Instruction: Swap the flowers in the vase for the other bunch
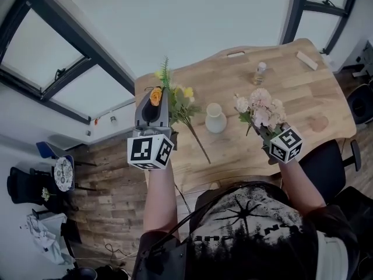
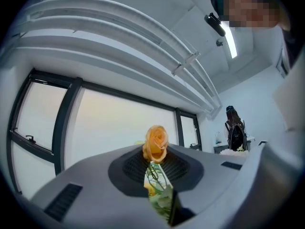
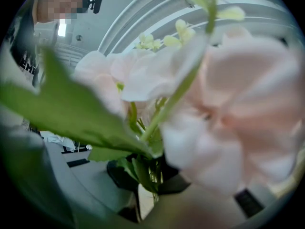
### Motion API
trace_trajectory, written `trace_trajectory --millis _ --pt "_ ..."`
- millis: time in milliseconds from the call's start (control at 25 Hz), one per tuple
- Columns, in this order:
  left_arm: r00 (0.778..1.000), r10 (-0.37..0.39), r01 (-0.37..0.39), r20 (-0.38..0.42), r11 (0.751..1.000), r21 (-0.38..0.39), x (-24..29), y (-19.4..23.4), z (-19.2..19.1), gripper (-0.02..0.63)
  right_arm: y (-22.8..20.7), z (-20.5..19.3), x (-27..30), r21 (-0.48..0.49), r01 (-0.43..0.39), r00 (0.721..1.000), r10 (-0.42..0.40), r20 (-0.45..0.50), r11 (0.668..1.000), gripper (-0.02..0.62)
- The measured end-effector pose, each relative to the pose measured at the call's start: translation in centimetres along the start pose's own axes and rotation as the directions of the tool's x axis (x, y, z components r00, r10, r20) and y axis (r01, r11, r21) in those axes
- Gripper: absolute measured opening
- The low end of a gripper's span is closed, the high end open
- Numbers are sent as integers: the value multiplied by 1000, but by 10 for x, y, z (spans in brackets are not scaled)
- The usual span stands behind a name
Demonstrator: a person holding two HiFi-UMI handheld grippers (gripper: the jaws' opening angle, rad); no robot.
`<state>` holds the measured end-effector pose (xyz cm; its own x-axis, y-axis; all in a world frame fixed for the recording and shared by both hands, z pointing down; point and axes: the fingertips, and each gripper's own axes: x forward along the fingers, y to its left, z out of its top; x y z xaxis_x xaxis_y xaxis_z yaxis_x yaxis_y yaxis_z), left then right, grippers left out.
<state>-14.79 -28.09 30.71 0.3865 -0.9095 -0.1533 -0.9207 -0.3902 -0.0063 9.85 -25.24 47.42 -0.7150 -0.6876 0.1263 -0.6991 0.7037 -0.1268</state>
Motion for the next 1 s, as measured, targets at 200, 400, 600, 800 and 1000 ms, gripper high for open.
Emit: trace_trajectory --millis 200,400,600,800,1000 --pt "997 44 -46 -60 999 -27 -23 16 -31 71 5 4 11 -13 -19 1000 19 0 1000 34" --pt "989 80 -83 -125 996 -21 -46 28 -61 71 5 11 21 -7 -18 1000 18 17 1000 34" --pt "977 88 -103 -197 992 -69 -70 32 -103 72 8 25 30 -31 -16 999 16 29 999 34" --pt "965 75 -100 -253 991 -87 -84 20 -137 72 13 59 38 -54 -22 998 25 63 998 34" --pt "958 63 -98 -278 989 -112 -89 12 -154 72 21 99 53 -99 -30 995 40 95 995 34"
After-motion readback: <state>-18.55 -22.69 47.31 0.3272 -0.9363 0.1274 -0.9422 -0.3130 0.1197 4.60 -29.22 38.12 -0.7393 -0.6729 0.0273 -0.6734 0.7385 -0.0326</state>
